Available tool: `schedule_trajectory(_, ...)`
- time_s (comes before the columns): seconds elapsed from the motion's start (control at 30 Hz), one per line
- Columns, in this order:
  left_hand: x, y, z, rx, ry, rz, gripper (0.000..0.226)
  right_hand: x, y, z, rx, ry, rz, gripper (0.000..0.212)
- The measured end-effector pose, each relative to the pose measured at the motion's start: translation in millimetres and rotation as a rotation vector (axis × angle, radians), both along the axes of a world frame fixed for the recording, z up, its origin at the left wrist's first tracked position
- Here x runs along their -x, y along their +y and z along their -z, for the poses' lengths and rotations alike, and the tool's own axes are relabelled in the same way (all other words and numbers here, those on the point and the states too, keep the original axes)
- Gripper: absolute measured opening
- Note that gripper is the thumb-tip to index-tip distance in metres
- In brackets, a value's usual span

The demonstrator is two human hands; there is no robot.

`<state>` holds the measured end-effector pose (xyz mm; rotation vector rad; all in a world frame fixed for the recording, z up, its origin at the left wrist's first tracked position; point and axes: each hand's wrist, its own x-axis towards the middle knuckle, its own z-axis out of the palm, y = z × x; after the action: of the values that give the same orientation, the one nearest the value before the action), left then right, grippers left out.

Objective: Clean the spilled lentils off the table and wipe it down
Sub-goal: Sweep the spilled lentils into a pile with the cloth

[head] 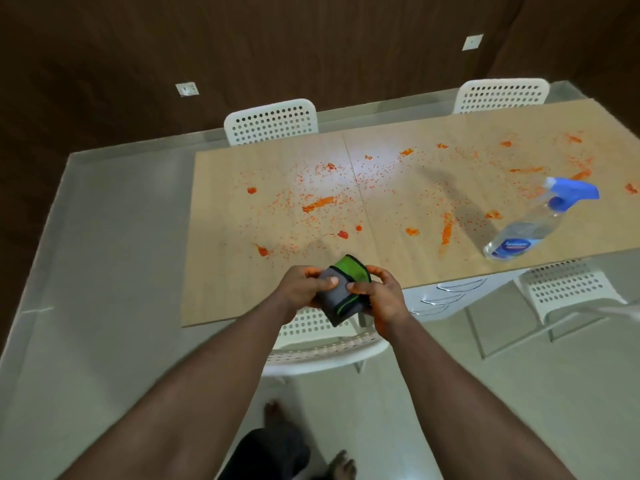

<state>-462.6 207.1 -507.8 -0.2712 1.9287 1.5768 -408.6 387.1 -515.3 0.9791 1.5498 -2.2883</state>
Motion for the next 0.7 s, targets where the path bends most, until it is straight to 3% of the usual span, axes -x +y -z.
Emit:
schedule_trajectory(0.07, 6.3, -21.4, -3.5, 0.033, -0.036, -0.035, 0.025, 2.3, -19.5, 0.7, -0.105, 0.022, -0.113, 0.069)
schedule_trajectory(0.2, 29.0, -58.2, -2.0, 0.032, -0.213, -0.182, 0.019, 9.9, -53.1, -1.2, -0.402, 0.284, -0.435, 0.095)
schedule_trajectory(0.33, 63.9, -90.9, -3.8, 0.067, -0.371, -0.181, 0.014, 34.2, -93.0, 1.2, -0.836, 0.395, -0.807, 0.110)
schedule_trajectory(0.4, 85.0, -106.3, -5.4, 0.061, -0.442, -0.136, 0.015, 48.1, -120.1, 10.7, -1.045, 0.425, -0.816, 0.102)
schedule_trajectory(0.47, 99.5, -116.3, -7.8, 0.057, -0.466, -0.077, 0.017, 55.7, -142.9, 17.1, -1.128, 0.414, -0.661, 0.065)
schedule_trajectory(0.57, 122.4, -147.7, -5.4, 0.087, -0.411, 0.050, 0.032, 72.4, -179.3, 27.8, -1.052, 0.232, -0.392, 0.022)
schedule_trajectory(0.7, 147.6, -197.1, 8.4, 0.248, -0.220, 0.176, 0.042, 79.9, -216.4, 27.3, -0.453, -0.011, 0.012, 0.019)
